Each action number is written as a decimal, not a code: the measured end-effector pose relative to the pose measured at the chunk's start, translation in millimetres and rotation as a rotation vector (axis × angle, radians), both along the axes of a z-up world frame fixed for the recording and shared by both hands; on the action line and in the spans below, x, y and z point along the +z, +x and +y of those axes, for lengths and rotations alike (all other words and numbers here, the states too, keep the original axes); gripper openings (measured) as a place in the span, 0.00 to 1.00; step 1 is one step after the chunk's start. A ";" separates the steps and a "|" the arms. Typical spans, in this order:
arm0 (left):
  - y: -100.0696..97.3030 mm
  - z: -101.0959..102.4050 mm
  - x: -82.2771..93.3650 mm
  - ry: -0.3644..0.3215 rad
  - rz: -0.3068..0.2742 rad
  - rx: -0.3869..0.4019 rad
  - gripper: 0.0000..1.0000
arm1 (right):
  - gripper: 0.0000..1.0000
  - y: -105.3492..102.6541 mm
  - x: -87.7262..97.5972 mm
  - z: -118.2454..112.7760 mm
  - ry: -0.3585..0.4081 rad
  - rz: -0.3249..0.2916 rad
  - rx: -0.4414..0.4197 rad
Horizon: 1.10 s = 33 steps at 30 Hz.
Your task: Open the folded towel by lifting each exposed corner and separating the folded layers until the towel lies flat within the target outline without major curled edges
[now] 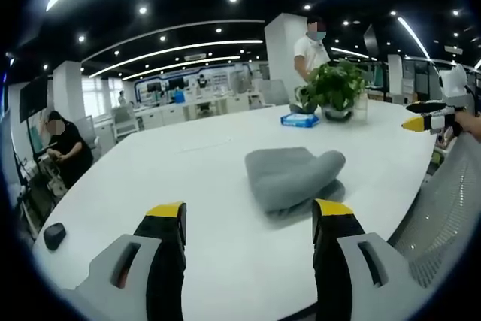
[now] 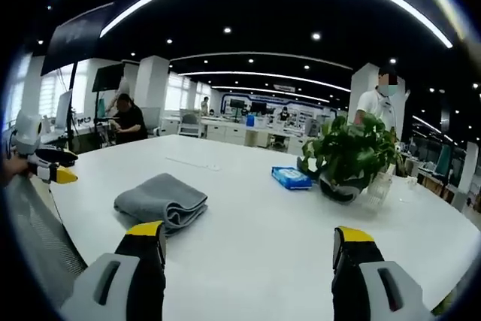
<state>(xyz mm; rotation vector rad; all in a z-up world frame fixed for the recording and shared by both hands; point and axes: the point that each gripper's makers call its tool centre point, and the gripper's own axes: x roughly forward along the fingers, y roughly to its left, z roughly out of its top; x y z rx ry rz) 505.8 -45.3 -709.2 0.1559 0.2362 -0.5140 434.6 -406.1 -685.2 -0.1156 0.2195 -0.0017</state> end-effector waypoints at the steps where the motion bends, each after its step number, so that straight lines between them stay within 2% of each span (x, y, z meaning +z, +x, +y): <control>1: 0.1 0.0 -0.2 -0.001 0.002 0.000 0.68 | 0.96 -0.4 -1.2 0.0 -0.002 0.010 -0.003; 3: 0.2 -0.2 -0.2 -0.002 0.002 -0.002 0.68 | 0.95 -1.4 -2.3 0.0 -0.042 0.030 -0.003; 8: 0.6 -0.9 -0.1 -0.002 0.003 -0.006 0.68 | 0.93 -5.3 5.1 0.2 -0.079 0.037 0.017; 11: 0.9 -1.0 0.1 -0.001 0.002 -0.005 0.68 | 0.92 -8.1 12.1 -2.8 -0.050 0.029 0.025; 15: 0.5 -1.8 0.0 -0.001 0.006 -0.008 0.69 | 0.89 -12.3 15.0 -7.1 -0.032 0.049 0.040; 18: -0.4 -3.7 -1.7 -0.003 0.022 -0.020 0.69 | 0.88 -15.1 18.3 -9.3 0.030 0.061 0.049; 20: 1.3 -2.1 9.8 -0.028 -0.022 -0.011 0.63 | 0.85 -15.3 21.5 -9.7 0.053 0.059 0.063; 21: 1.0 -2.4 11.0 -0.045 -0.015 -0.014 0.63 | 0.85 -14.8 21.7 -10.4 0.062 0.065 0.067; 22: -0.6 -4.8 7.9 -0.073 0.024 -0.024 0.66 | 0.86 -14.3 20.6 -9.5 0.082 0.081 0.077; 24: 0.5 -5.5 5.9 -0.057 0.037 -0.030 0.68 | 0.85 -12.9 22.2 -6.3 0.114 0.093 0.094; 26: 0.4 -5.3 3.7 0.009 0.035 -0.053 0.68 | 0.84 -11.5 26.4 -4.7 0.124 0.102 0.102; 27: 0.6 -5.3 5.2 0.019 0.034 -0.054 0.68 | 0.83 -10.8 28.1 -5.9 0.128 0.109 0.105; 29: -0.1 -7.4 11.5 0.039 0.016 -0.077 0.68 | 0.81 -9.7 32.2 -6.4 0.131 0.114 0.114; 33: 1.2 -15.0 25.1 0.057 -0.009 -0.126 0.68 | 0.79 -6.4 39.0 4.8 0.138 0.159 0.204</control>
